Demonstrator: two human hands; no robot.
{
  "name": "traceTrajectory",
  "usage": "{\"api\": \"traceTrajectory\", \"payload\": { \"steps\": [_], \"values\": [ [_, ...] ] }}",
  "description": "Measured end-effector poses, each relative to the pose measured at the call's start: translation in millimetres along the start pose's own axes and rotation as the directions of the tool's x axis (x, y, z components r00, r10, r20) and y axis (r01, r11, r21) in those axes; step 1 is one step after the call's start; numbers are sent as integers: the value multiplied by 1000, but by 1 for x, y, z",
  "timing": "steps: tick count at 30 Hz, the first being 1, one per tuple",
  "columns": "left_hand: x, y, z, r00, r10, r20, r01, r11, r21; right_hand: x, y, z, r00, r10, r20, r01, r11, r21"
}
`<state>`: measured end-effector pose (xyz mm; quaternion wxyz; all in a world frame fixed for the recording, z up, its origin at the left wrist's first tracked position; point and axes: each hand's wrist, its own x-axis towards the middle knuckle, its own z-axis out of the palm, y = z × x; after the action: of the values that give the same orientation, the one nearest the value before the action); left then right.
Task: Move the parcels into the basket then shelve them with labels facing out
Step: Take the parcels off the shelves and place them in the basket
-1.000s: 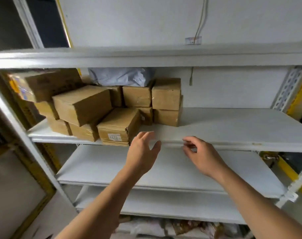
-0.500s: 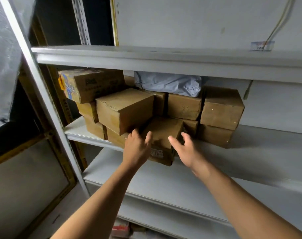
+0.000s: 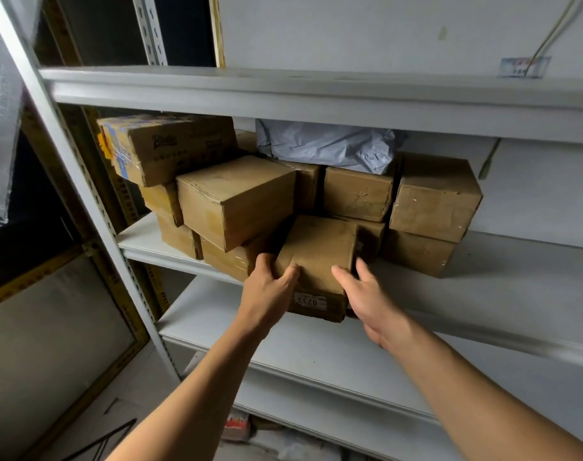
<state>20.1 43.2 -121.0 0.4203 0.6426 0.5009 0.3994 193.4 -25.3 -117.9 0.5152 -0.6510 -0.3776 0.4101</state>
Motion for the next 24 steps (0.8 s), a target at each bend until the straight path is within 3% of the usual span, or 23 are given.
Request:
{"api": "traceTrajectory", "payload": {
  "steps": [5, 14, 24],
  "values": [
    [-18, -12, 14, 990, 125, 65, -126, 992, 7, -23, 11, -18, 997, -76, -28, 79, 989, 126],
    [-60, -7, 62, 929, 314, 196, -297, 949, -110, -86, 40, -67, 965, -160, -209, 203, 956, 209],
    [-163, 47, 163, 787, 473, 396, -410, 881, -238, -224, 73, -174, 859, -193, -474, 325, 921, 214]
  ]
}}
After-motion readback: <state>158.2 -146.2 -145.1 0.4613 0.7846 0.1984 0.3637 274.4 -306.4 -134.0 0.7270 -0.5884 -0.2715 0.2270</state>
